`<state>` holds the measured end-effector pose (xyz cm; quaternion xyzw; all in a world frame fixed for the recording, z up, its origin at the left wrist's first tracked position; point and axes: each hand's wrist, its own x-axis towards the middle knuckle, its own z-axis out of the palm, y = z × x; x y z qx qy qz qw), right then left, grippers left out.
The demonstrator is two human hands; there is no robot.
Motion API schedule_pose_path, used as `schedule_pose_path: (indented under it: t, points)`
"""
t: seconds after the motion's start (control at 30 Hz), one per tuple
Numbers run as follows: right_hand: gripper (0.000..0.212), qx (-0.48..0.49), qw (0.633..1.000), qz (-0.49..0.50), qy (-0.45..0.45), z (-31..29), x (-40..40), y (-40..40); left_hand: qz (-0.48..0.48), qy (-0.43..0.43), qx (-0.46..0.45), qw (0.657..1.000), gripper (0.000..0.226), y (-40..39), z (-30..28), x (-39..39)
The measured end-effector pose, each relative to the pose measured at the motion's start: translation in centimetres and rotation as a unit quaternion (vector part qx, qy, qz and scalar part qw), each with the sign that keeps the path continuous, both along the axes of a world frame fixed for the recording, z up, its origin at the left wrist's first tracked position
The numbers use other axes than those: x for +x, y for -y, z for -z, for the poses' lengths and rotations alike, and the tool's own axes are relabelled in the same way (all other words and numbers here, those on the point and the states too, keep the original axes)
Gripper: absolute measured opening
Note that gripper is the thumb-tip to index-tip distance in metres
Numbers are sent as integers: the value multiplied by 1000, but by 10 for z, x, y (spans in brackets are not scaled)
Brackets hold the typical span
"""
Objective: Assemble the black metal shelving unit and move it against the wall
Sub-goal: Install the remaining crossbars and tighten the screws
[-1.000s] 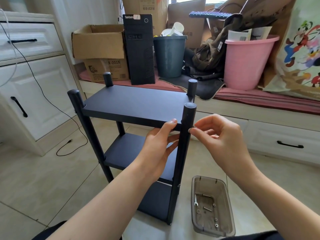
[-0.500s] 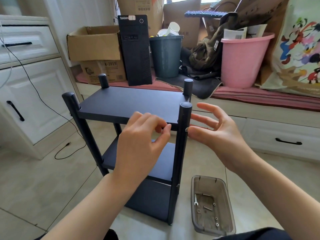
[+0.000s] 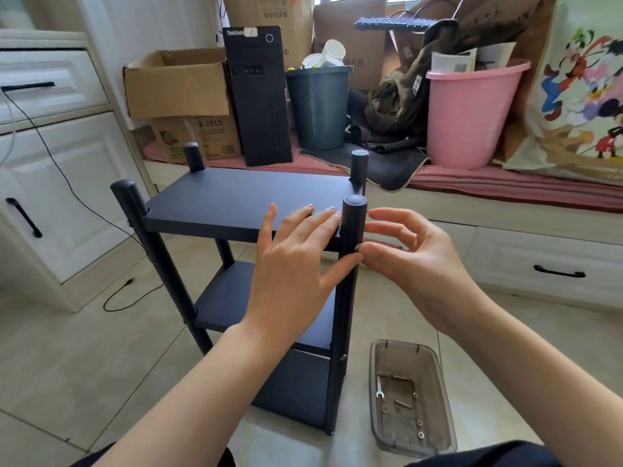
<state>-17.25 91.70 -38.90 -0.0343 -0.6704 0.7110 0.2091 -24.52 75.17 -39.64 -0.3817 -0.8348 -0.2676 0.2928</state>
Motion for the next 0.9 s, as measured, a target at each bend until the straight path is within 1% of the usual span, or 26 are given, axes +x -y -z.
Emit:
schedule_pose_path:
  t: [0.1, 0.23, 0.3, 0.37, 0.47, 0.53, 0.63, 0.7, 0.8, 0.9]
  points:
    - [36, -14, 1000, -12, 8, 0, -1, -1, 0, -2, 7, 1000, 60, -1, 0, 0]
    - [31, -63, 997, -36, 9, -2, 0, -5, -7, -2, 11, 1000, 58, -2, 0, 2]
    - [27, -56, 998, -38, 14, -2, 0, -8, -16, -13, 15, 1000, 56, -4, 1, 3]
    - [24, -11, 999, -34, 30, -1, 1, -14, -25, -39, 19, 999, 53, -5, 4, 2]
    - [22, 128, 987, -42, 84, 6, 1, -25, -38, -90, 39, 994, 47, -11, 10, -2]
    - [21, 157, 976, -58, 137, 17, 2, -37, -38, -110, 53, 992, 45, -14, 13, -2]
    - [18, 174, 962, -65, 200, 45, 5, -61, -34, -125, 65, 989, 44, -16, 15, -3]
    - [16, 182, 950, -55, 247, 75, 9, -78, -38, -133, 67, 988, 42, -17, 16, -4]
    - [14, 203, 921, -47, 330, 130, 13, -99, -42, -152, 75, 985, 40, -18, 18, -5]
    - [15, 230, 888, -50, 395, 190, 13, -114, -45, -167, 68, 983, 43, -21, 19, -6]
